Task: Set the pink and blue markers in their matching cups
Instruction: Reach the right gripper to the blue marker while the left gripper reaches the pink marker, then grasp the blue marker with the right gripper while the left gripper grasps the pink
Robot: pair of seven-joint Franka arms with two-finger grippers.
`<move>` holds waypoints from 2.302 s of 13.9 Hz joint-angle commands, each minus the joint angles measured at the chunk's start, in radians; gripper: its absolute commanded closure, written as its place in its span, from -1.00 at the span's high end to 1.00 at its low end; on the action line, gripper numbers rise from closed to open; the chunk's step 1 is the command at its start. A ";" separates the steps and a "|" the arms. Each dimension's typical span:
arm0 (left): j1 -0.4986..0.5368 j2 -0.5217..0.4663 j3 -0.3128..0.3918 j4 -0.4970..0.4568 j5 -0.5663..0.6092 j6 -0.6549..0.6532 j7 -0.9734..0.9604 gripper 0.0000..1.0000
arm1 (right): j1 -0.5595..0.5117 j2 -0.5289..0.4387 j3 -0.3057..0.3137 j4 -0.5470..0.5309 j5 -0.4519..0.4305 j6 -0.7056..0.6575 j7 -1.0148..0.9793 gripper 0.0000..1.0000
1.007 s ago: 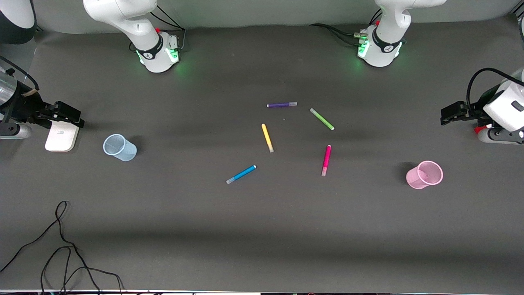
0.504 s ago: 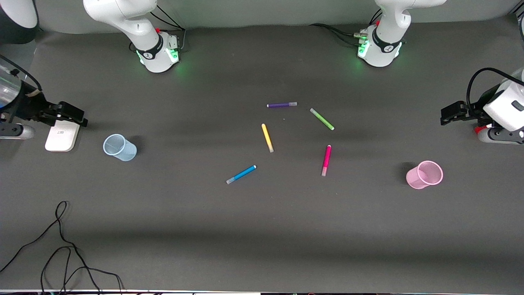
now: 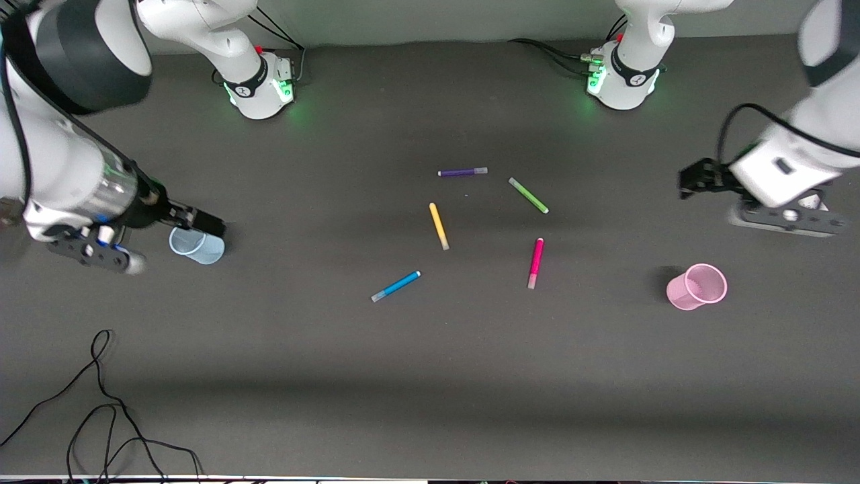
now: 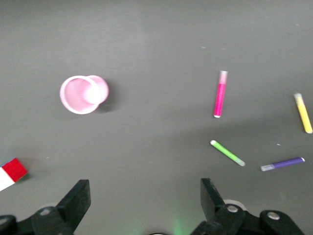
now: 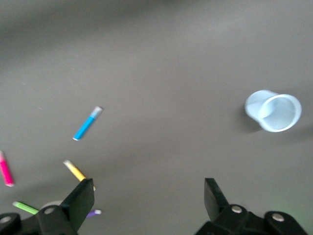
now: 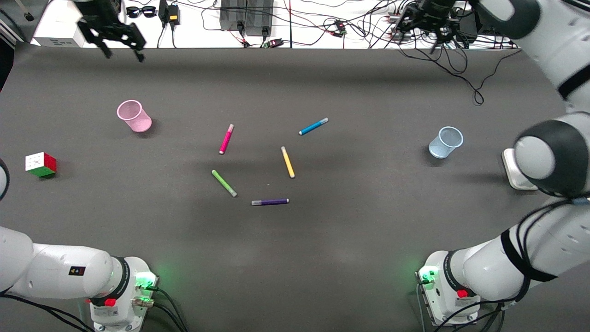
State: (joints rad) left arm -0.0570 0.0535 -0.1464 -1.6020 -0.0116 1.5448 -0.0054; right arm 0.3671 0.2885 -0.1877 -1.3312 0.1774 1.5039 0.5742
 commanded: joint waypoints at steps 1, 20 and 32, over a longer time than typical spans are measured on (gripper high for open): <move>-0.007 0.008 -0.080 -0.010 -0.001 0.018 -0.034 1.00 | 0.016 0.133 0.023 0.148 0.042 -0.041 0.189 0.99; -0.145 0.304 -0.127 -0.464 0.098 0.764 -0.134 0.99 | 0.193 0.618 0.090 0.148 0.090 0.455 1.251 0.97; -0.159 0.450 -0.119 -0.499 0.101 0.948 -0.143 0.93 | 0.216 0.702 0.091 0.139 0.070 0.455 1.233 0.58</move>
State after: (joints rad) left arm -0.1993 0.5049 -0.2784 -2.0977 0.0696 2.4830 -0.1249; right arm 0.5762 0.9695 -0.0947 -1.2256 0.2602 1.9650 1.8024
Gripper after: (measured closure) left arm 0.031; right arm 0.132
